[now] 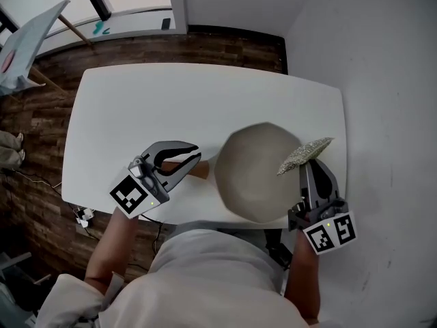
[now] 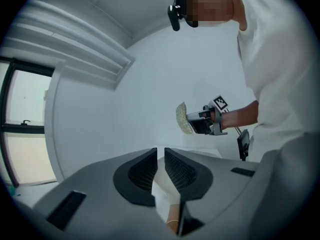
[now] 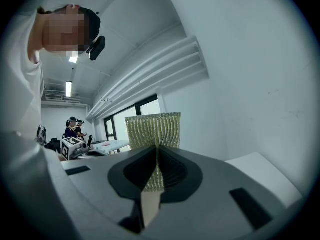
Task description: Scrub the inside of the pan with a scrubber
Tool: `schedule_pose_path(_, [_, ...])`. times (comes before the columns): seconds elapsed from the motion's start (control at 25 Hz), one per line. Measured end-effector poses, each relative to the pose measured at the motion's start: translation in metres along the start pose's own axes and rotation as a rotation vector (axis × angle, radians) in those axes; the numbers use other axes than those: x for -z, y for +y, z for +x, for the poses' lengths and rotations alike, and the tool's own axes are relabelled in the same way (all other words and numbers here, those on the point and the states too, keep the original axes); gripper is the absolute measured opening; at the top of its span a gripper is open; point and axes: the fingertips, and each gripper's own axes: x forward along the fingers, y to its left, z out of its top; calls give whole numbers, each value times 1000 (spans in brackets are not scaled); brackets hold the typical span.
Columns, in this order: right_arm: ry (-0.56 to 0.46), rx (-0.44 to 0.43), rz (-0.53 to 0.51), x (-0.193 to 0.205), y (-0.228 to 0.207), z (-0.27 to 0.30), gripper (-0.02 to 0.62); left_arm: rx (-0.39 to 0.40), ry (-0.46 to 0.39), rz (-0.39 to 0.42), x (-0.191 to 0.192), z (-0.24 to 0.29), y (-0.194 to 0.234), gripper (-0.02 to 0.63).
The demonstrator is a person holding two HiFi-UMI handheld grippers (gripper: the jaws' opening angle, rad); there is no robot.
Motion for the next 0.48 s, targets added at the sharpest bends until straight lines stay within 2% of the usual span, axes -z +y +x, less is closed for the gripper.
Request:
schedule_pose_path(0.16, [28, -27, -2, 13, 1, 6, 26, 110, 61, 43, 12, 15, -20, 114])
schedule_pose_path(0.48, [36, -31, 16, 24, -4, 5, 26, 188, 183, 68, 43, 30, -32, 155])
